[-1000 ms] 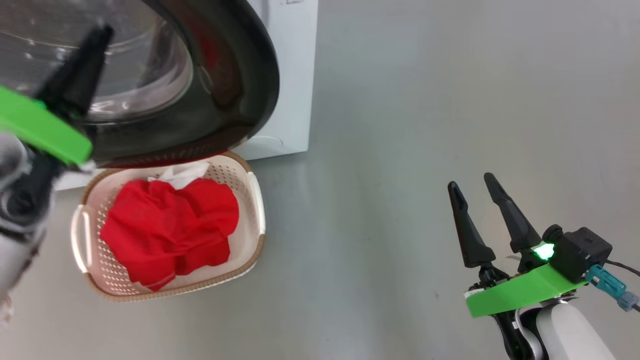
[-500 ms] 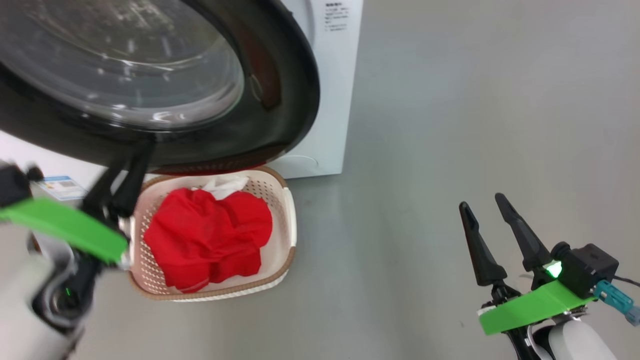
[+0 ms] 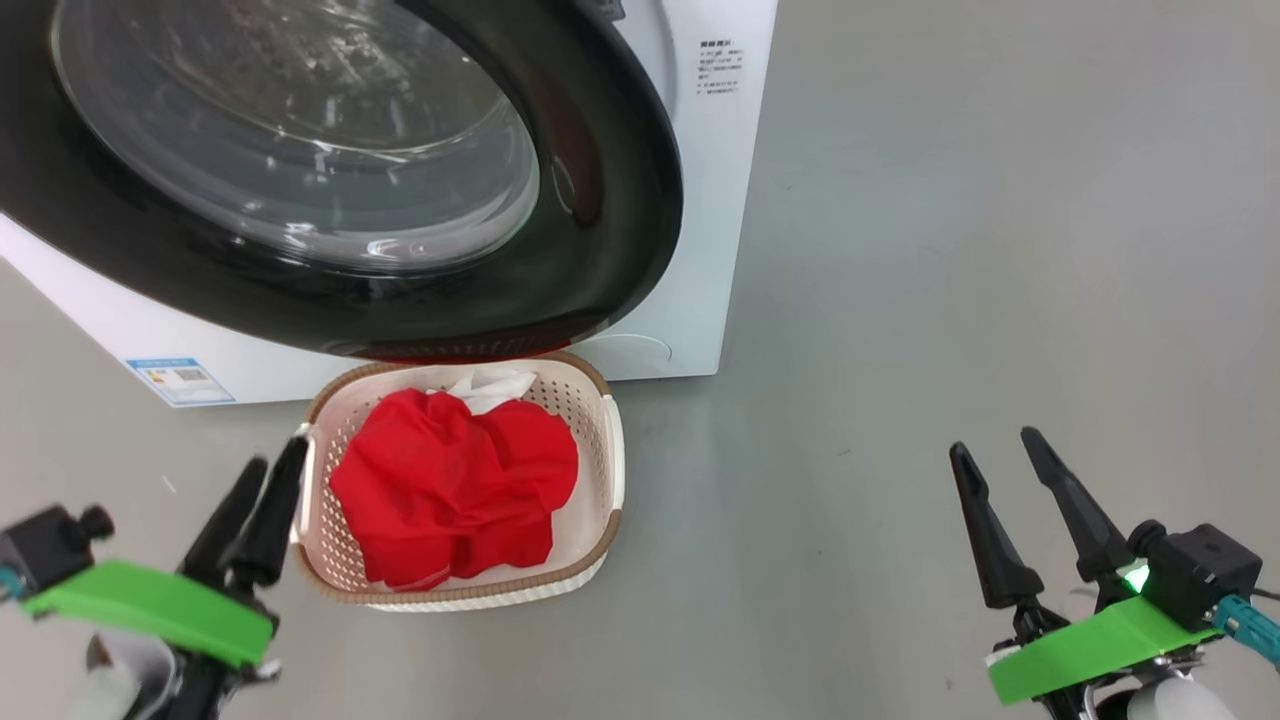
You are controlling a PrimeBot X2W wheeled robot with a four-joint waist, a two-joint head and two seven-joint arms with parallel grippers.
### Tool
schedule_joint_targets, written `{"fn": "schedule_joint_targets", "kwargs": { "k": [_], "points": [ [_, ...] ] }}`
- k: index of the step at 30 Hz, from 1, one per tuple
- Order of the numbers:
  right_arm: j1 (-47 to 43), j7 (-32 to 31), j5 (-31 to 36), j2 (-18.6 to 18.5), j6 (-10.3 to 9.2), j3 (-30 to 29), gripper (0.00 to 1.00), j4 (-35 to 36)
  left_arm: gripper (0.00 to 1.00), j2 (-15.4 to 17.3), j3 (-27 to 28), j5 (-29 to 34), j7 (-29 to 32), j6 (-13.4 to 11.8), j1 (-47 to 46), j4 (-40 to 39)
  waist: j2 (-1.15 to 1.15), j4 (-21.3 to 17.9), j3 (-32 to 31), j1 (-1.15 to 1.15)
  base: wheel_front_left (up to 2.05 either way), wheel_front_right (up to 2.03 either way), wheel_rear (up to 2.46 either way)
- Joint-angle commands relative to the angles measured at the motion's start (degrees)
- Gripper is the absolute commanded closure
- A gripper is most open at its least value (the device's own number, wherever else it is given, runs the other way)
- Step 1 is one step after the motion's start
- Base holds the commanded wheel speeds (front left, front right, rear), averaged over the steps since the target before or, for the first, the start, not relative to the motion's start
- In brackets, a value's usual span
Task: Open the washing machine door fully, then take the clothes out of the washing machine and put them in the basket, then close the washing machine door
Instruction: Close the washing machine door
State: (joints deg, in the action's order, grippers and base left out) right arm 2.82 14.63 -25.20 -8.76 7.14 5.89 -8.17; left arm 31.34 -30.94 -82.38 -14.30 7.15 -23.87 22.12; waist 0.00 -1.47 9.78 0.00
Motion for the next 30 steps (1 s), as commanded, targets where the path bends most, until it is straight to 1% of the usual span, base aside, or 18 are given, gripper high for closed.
{"fn": "schedule_joint_targets", "kwargs": {
  "k": [1, 7, 9, 12, 13, 15, 22, 28, 30],
  "points": [
    [-0.49, 0.37, -0.35, -0.89, 0.35, 0.57, 0.00, 1.36, 0.00, 1.70, 4.01, 2.40, -0.69, 0.34, 1.02, -0.73, 0.00, -0.27, -0.18, 0.00, 0.00, 0.00, 0.00],
    [-1.51, 0.37, -0.51, -0.85, 0.35, -0.60, 0.00, 1.31, 0.00, -0.90, 11.05, 10.80, -0.69, 0.34, 7.61, 0.24, 0.00, -1.80, -0.71, 0.00, 0.00, 0.00, 0.00],
    [-1.84, 0.37, -0.51, -0.80, 0.35, -1.06, 0.00, 1.36, 0.00, -2.60, 13.91, 12.63, -0.69, 0.34, 9.66, 0.22, 0.00, -2.34, -0.84, 0.00, 0.00, 0.00, 0.00],
    [-2.40, 0.37, -0.53, -0.75, 0.35, -1.76, 0.00, 1.39, 0.00, -4.70, 17.68, 17.71, -0.69, 0.34, 12.49, 0.39, 0.00, -3.07, -1.22, 0.00, 0.00, 0.00, 0.00],
    [-2.40, 0.37, -0.53, -0.75, 0.35, -1.76, 0.00, 1.39, 0.00, -4.70, 17.68, 17.71, -0.69, 0.34, 12.49, 0.39, 0.00, -3.07, -1.22, 0.00, 0.00, 0.00, 0.00],
    [-2.87, 0.37, -0.56, -0.72, 0.35, -2.27, 0.00, 1.35, 0.00, -6.38, 20.54, 20.85, -0.69, 0.34, 14.24, 0.16, 0.00, -3.47, -1.49, 0.00, 0.00, 0.00, 0.00],
    [-3.90, 0.37, -0.69, -0.65, 0.35, -3.14, 0.00, 1.22, 0.00, -11.62, 27.80, 31.46, -0.70, 0.34, 19.55, -2.11, 0.00, -4.74, -2.69, 0.00, 0.00, 0.00, 0.00],
    [-4.33, 0.37, -0.76, -0.55, 0.35, -3.71, 0.00, 1.14, 0.00, -14.87, 31.75, 43.93, -0.70, 0.34, 22.04, -5.36, 0.00, -5.21, -3.20, 0.00, 0.00, 0.00, 0.00],
    [-4.44, 0.37, -0.75, -0.49, 0.35, -3.80, 0.00, 1.11, 0.00, -16.33, 32.98, 47.13, -0.70, 0.34, 22.54, -6.53, 0.00, -5.32, -3.39, 0.00, 0.00, 0.00, 0.00]
  ]
}}
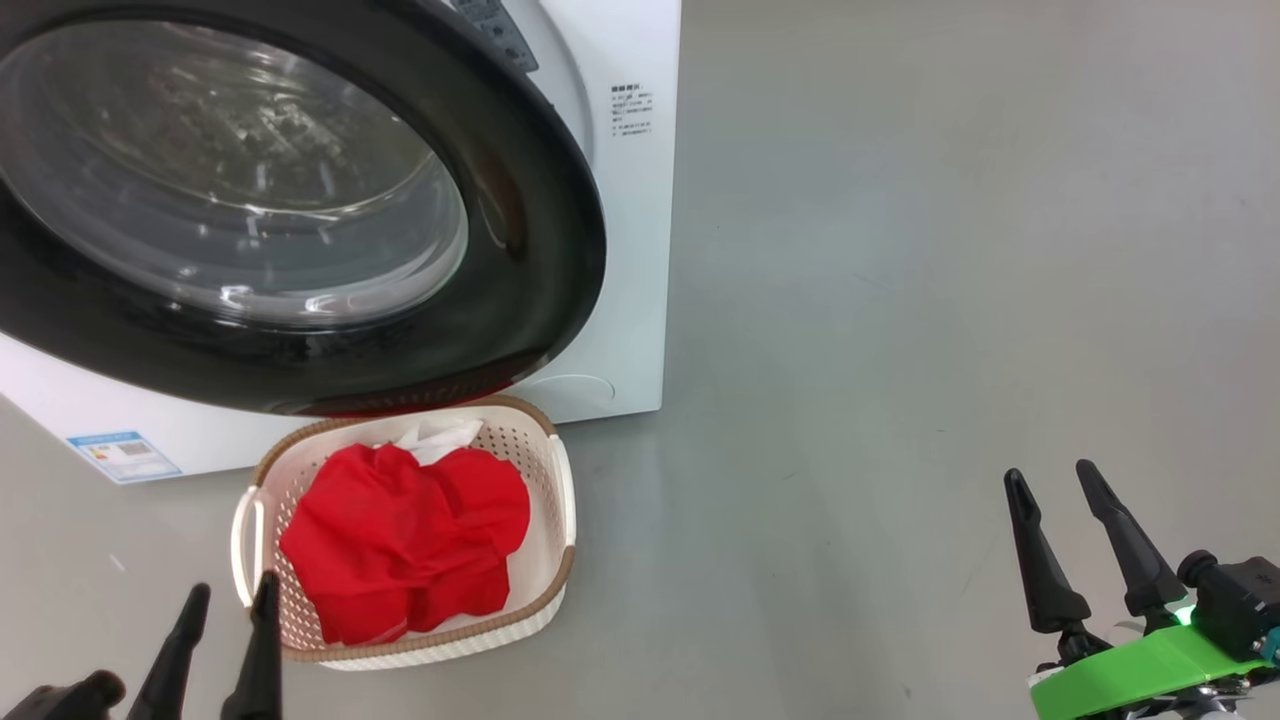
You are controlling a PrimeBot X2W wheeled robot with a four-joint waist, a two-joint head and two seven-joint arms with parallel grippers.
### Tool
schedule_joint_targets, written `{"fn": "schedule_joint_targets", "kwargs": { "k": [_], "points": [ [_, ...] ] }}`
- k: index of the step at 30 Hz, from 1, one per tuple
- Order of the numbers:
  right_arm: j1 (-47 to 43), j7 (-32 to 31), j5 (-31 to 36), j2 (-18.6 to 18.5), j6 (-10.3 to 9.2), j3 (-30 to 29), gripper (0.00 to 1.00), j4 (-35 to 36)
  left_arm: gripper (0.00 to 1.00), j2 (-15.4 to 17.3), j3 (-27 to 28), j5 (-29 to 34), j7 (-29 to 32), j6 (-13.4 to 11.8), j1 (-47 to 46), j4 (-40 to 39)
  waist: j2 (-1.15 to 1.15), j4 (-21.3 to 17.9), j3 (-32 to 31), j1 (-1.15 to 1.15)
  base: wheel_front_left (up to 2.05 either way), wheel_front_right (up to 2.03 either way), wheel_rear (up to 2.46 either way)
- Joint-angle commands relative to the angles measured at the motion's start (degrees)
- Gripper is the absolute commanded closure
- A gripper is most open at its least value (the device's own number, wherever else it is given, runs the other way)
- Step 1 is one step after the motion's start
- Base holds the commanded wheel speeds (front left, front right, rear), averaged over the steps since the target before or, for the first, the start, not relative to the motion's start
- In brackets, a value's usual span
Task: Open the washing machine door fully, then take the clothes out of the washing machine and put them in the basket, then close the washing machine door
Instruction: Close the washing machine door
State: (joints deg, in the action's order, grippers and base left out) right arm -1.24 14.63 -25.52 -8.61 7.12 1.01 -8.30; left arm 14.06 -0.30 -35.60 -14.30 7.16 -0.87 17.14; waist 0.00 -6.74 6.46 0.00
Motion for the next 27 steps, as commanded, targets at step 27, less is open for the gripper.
{"fn": "schedule_joint_targets", "kwargs": {
  "k": [27],
  "points": [
    [-3.15, 0.37, -0.38, -0.53, 0.36, -0.05, 0.00, 0.64, 0.00, -7.51, 9.78, 19.23, -0.70, 0.33, 5.05, -8.32, 0.00, -0.39, -3.30, 0.00, 0.00, 0.00, 0.00]
  ]
}}
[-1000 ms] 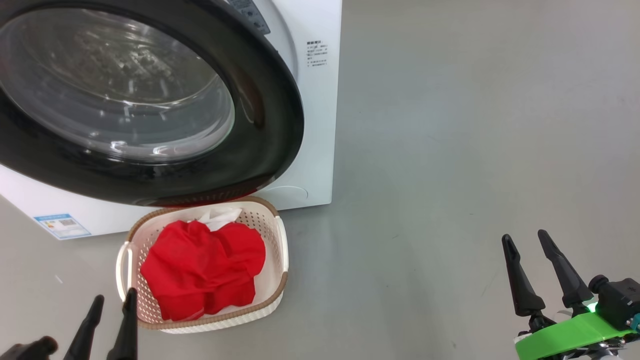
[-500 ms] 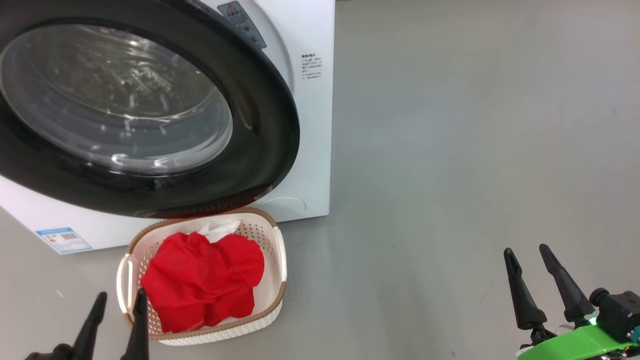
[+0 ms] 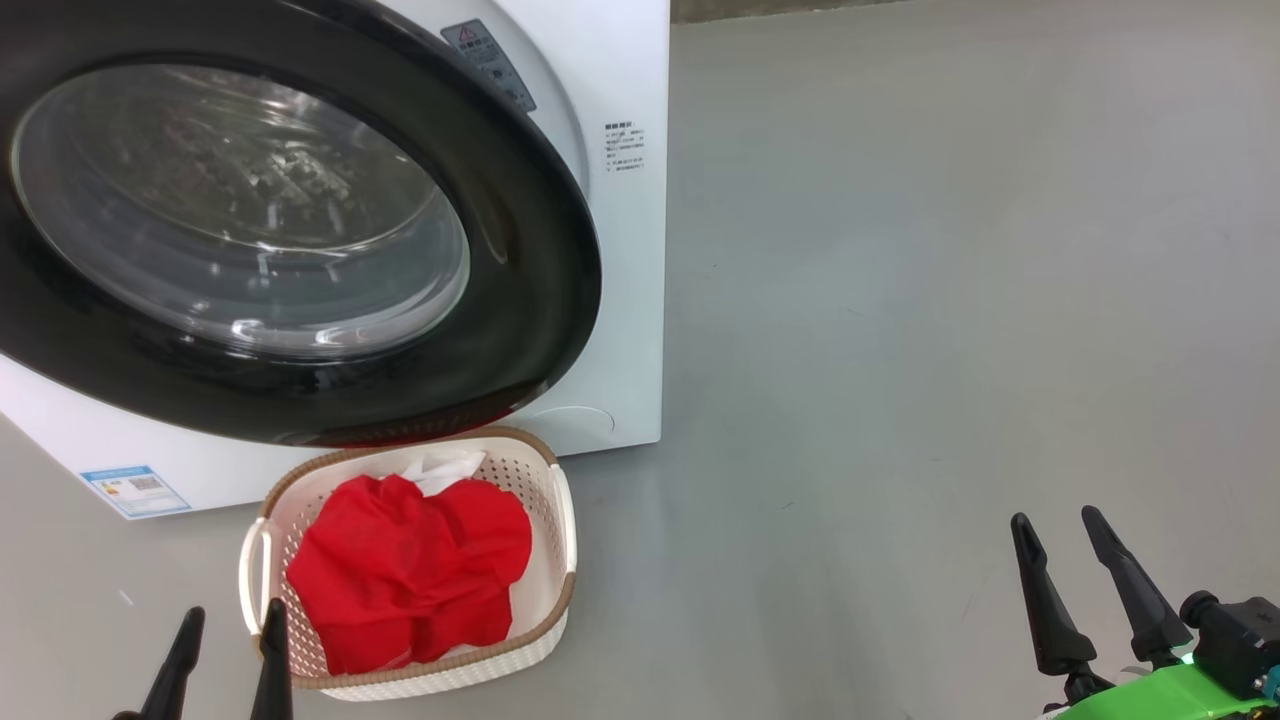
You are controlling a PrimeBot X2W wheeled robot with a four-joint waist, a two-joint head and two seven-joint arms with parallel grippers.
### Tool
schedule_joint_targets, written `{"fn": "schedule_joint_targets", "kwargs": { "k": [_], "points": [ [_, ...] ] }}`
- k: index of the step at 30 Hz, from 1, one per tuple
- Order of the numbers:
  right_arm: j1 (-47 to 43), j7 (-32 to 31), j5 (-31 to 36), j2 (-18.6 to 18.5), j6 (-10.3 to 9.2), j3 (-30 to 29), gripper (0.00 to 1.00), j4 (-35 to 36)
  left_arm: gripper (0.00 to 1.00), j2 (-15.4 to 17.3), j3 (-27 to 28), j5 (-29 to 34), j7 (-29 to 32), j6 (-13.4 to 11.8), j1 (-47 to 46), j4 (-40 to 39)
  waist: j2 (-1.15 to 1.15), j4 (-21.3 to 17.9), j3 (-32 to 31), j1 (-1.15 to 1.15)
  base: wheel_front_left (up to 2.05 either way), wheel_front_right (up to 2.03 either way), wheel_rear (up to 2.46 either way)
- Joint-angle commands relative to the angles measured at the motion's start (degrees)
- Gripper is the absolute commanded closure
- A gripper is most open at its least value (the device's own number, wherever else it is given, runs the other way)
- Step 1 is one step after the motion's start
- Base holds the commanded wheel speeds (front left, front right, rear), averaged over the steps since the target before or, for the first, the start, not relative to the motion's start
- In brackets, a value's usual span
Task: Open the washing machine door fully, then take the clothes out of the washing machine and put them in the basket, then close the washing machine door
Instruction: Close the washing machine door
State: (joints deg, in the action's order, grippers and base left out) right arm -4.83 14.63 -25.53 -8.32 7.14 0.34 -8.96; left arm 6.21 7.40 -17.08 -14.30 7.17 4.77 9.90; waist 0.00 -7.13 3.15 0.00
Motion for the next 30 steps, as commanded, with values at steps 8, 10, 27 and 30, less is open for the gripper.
{"fn": "schedule_joint_targets", "kwargs": {
  "k": [8, 10, 27, 30],
  "points": [
    [0.52, 0.37, -0.25, -0.97, 0.35, 0.49, 0.00, 1.55, 0.00, 0.19, 2.35, 1.77, -0.70, 0.32, -0.46, -1.31, 0.00, 0.09, -0.08, 0.00, 0.00, 0.00, 0.00],
    [0.58, 0.37, -0.21, -0.99, 0.35, 0.47, 0.00, 1.58, 0.00, 0.21, 2.38, 1.87, -0.70, 0.32, -0.56, -1.36, 0.00, 0.13, -0.02, 0.00, 0.00, 0.00, 0.00],
    [0.70, 0.37, -0.69, -0.91, 0.35, 0.82, 0.68, 1.78, 0.00, -0.36, 1.62, 2.24, -0.70, 0.32, -1.08, -1.76, 0.00, 1.27, -0.09, 0.00, 0.00, 0.00, 0.00],
    [1.19, 0.37, -1.07, -0.99, 0.35, 1.85, 1.00, 1.82, 0.00, -0.78, 0.87, 2.39, -0.70, 0.32, -1.33, -1.90, 0.00, 2.64, -0.08, 0.00, 0.00, 0.00, 0.00]
  ]
}}
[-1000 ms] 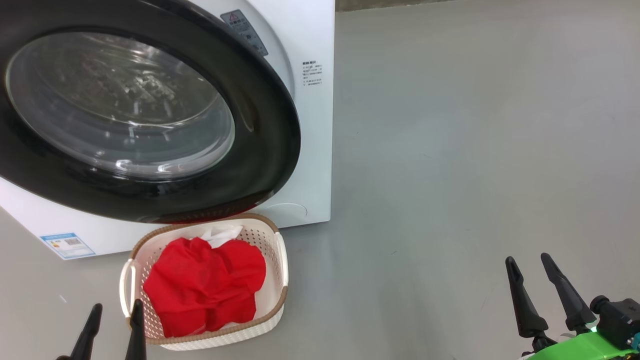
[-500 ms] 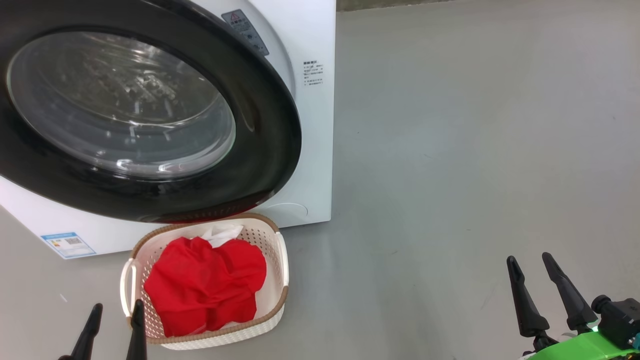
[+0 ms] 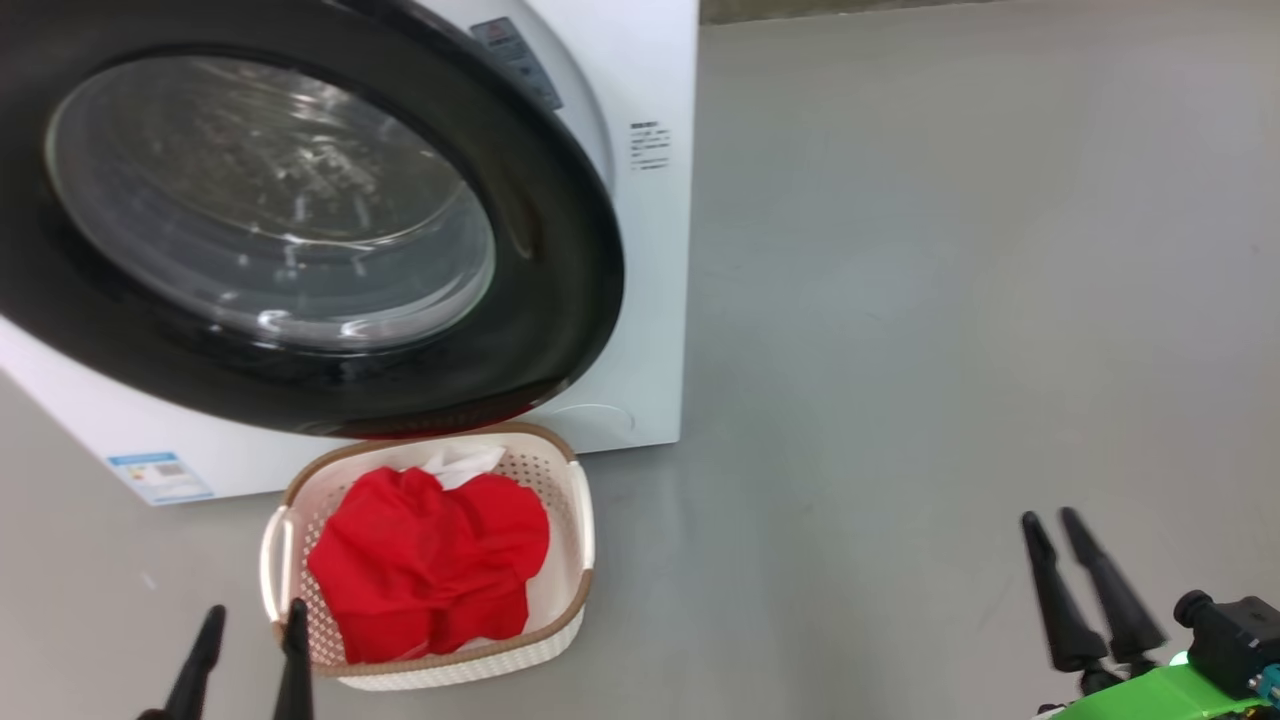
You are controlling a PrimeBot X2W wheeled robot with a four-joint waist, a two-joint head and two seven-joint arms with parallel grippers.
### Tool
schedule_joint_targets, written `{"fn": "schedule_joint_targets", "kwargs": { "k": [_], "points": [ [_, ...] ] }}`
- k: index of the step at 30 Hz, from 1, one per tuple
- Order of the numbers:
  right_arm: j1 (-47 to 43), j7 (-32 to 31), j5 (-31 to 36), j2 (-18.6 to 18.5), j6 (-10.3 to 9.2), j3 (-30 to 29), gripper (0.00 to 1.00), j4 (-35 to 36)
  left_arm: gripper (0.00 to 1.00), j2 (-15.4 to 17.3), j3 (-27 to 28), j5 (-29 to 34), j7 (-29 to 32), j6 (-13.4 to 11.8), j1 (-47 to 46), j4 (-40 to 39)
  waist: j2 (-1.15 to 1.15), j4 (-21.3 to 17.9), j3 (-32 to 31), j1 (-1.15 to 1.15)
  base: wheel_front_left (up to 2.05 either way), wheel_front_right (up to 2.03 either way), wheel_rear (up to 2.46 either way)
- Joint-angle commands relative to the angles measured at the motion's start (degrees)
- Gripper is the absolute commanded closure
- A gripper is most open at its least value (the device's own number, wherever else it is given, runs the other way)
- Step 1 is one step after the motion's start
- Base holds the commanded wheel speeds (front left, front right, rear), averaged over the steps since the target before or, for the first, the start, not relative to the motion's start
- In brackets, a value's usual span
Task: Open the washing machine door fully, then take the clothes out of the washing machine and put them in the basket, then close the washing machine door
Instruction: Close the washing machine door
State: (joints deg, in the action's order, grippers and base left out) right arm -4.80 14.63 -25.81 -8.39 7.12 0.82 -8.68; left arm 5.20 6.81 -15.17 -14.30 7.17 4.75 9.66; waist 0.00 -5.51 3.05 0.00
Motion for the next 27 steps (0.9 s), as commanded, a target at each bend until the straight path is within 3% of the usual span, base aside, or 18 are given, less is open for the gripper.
{"fn": "schedule_joint_targets", "kwargs": {
  "k": [1, 13, 27],
  "points": [
    [1.55, 0.37, -0.81, -0.96, 0.36, 1.78, 1.00, 1.54, 0.00, 0.06, 1.26, 0.51, -0.70, 0.32, -1.37, -1.70, 0.00, 1.56, 0.04, 0.00, 0.00, 0.00, 0.00],
    [9.63, 0.37, -1.40, -1.55, 0.36, 9.44, 1.00, -0.46, 0.00, -1.96, -3.49, 0.88, -0.70, 0.32, -1.63, -1.38, 0.00, 11.39, -0.46, 0.00, 0.00, 0.00, 0.00],
    [21.12, 0.37, -2.83, -2.62, 0.36, 15.65, 1.00, -4.76, 0.00, -2.31, -7.53, -0.81, -0.70, 0.32, -3.22, -1.14, 0.00, 20.15, 2.48, 0.00, 0.00, 0.00, 0.00]
  ]
}}
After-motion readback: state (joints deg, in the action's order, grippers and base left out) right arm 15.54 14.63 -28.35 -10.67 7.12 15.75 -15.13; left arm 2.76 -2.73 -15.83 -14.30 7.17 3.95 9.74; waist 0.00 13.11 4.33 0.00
